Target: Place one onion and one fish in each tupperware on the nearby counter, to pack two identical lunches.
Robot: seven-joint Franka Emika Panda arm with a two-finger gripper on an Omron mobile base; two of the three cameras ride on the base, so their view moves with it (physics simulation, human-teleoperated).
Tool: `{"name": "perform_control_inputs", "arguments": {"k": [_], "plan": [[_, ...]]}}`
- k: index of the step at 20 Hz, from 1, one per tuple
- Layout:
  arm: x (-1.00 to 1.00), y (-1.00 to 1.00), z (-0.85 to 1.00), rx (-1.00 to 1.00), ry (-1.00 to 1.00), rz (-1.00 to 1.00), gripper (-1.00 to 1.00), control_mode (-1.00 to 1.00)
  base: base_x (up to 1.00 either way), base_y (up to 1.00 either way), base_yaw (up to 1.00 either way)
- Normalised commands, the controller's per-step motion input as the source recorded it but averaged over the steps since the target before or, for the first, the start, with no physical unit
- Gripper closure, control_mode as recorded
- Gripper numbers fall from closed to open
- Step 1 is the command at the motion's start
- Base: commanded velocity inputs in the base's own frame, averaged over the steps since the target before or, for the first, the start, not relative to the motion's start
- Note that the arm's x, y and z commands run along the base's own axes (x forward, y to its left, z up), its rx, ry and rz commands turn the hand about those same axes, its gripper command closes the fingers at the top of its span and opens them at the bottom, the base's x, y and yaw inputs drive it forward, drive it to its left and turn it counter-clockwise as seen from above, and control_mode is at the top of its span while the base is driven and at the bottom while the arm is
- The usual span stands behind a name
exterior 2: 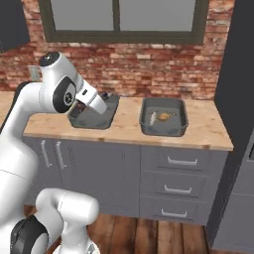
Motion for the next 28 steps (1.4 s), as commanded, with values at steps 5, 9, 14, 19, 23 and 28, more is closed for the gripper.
{"name": "perform_control_inputs", "arguments": {"k": [5,9,14,19,23,28], "plan": [[0.00,0.00,0.00,0.00,0.00,0.00,1.00,1.00,0.35,1.00,0.00],[0.00,0.00,0.00,0.00,0.00,0.00,1.00,1.00,0.77,0.68,-0.02],[0.00,0.00,0.00,0.00,0.00,0.00,1.00,1.00,0.96,0.00,-0.08],[0.00,0.00,0.00,0.00,0.00,0.00,1.00,1.00,0.84,-0.06,-0.02],[0.00,0.00,0.00,0.00,0.00,0.00,1.00,1.00,0.51,-0.21,-0.02],[0.04,-0.15,-0.09,0.00,0.13,0.00,1.00,-1.00,0.09,-0.11,-0.01]]}}
